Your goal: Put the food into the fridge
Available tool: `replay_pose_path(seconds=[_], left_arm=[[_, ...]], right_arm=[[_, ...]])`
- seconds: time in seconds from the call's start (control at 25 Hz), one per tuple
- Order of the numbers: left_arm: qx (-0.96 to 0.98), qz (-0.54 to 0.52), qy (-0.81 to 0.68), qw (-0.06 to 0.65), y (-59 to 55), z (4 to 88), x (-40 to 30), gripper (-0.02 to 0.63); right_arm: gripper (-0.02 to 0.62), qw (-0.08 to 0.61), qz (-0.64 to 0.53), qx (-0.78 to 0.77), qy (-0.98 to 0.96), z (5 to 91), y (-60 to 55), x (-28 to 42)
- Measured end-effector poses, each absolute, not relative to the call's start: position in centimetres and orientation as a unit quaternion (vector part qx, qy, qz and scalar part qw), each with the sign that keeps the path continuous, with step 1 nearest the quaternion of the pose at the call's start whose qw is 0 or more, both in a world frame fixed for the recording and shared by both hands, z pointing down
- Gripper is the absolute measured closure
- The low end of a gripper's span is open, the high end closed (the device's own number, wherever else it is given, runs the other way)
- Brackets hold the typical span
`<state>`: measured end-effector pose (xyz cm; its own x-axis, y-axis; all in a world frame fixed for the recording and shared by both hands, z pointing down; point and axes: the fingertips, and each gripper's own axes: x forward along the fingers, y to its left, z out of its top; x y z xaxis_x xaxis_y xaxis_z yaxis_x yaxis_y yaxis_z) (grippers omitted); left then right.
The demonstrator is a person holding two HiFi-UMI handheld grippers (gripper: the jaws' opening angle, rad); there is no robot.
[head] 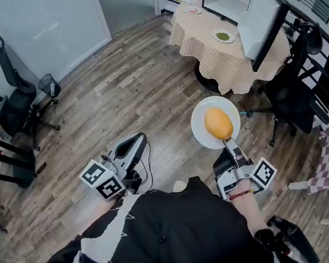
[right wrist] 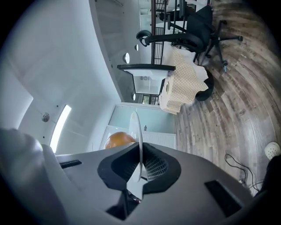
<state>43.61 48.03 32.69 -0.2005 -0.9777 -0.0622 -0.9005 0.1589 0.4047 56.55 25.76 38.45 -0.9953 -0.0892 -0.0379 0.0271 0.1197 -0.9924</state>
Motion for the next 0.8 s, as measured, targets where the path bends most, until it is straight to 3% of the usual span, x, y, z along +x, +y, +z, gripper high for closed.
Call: replay_pose_path(seconds=[0.8], left_arm=[[0.617, -0.169, -0.76, 0.117, 36.7, 34.8, 34.5, 0.592]], right_arm=[[0.571, 0.02, -0.667, -0.014, 0.745, 40.9, 15.4, 46.4]])
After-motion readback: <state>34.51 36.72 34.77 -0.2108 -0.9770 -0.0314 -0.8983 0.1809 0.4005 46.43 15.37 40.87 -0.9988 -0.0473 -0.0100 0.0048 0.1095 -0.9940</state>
